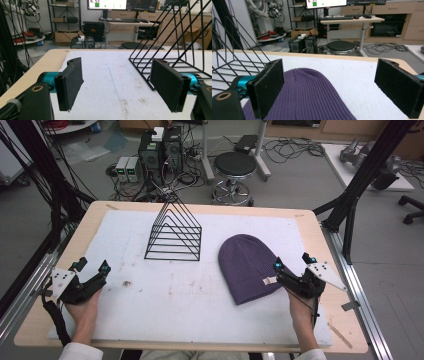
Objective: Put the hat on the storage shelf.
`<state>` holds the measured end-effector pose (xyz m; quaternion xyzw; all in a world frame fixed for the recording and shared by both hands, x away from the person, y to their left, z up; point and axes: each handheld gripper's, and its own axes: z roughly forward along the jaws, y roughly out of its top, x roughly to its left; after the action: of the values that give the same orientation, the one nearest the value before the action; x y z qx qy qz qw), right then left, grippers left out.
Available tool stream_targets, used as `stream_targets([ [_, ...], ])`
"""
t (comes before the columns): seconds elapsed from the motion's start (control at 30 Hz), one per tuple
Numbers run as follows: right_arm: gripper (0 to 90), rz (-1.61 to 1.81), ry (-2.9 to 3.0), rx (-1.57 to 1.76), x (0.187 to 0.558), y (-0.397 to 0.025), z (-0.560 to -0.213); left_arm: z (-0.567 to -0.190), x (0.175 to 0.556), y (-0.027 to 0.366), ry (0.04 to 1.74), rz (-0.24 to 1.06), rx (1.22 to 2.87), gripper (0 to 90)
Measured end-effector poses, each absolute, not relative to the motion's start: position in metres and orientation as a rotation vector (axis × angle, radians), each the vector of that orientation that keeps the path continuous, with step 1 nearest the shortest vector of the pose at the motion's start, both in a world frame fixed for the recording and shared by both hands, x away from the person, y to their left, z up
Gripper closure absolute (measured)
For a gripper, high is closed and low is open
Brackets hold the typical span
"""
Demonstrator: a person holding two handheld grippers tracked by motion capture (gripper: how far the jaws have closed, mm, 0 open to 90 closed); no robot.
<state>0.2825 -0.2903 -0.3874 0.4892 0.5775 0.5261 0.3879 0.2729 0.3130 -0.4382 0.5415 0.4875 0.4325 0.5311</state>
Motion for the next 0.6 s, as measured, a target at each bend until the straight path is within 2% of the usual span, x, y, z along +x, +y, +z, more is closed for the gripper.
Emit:
stream_targets([
  [0.6, 8.5, 1.281, 1.759, 1.135, 0.336, -0.262, -0.349, -0.438, 0.273, 0.309, 1.153, 1.004, 1.302, 26.6],
])
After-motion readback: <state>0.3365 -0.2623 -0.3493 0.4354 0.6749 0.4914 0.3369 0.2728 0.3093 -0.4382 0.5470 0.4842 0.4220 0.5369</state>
